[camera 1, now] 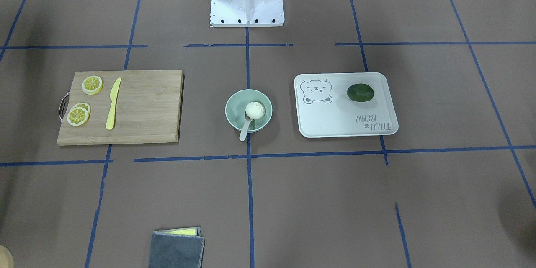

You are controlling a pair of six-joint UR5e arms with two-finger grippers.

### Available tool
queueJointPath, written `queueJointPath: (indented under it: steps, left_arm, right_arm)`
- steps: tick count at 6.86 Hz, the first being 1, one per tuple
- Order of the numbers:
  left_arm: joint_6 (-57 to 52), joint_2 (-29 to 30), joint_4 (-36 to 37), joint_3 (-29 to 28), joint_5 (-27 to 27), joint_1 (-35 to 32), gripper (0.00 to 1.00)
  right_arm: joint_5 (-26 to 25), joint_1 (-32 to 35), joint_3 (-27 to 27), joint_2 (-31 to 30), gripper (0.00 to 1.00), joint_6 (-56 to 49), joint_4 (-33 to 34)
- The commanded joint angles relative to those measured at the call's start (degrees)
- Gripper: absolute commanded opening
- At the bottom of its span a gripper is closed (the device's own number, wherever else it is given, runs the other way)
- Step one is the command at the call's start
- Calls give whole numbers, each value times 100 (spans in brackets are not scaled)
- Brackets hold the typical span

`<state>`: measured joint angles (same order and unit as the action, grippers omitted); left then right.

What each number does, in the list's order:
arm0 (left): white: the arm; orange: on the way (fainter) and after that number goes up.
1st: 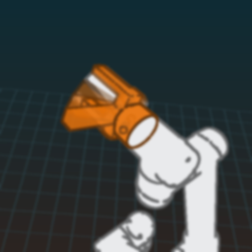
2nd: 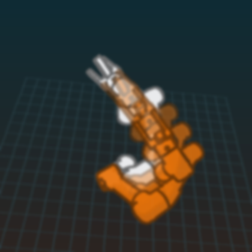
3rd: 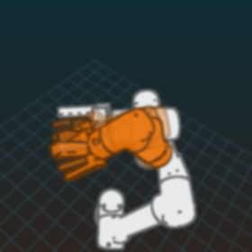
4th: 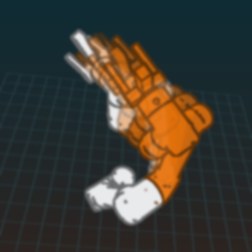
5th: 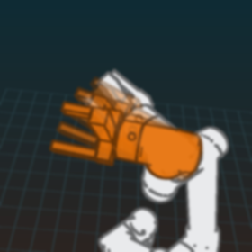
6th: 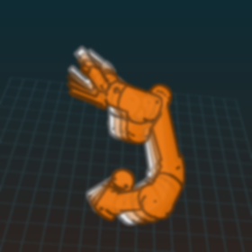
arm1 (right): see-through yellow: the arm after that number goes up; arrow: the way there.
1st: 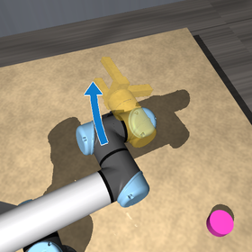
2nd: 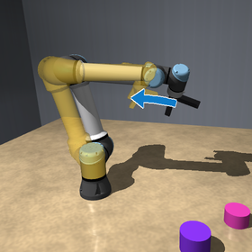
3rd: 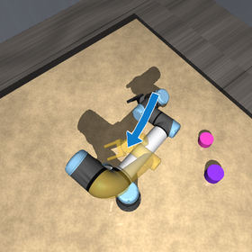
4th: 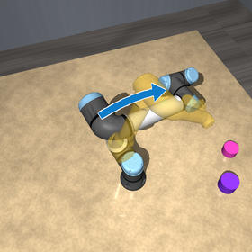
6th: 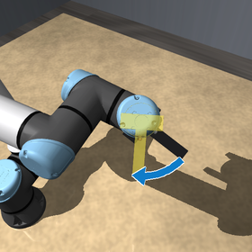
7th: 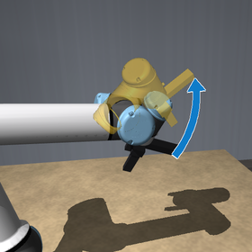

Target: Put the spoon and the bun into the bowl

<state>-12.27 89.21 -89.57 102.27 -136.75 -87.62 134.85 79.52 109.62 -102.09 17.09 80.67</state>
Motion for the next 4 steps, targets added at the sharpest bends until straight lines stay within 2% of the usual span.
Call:
queueJointPath:
  steps: [1, 4]
  left_arm:
    - [400, 9, 72, 126, 17, -9, 100]
    - [296, -18, -217, 83, 0, 0, 100]
  right_arm:
    - [42, 134, -63, -13, 100, -83, 45]
    - [68, 117, -283, 145, 100, -75, 71]
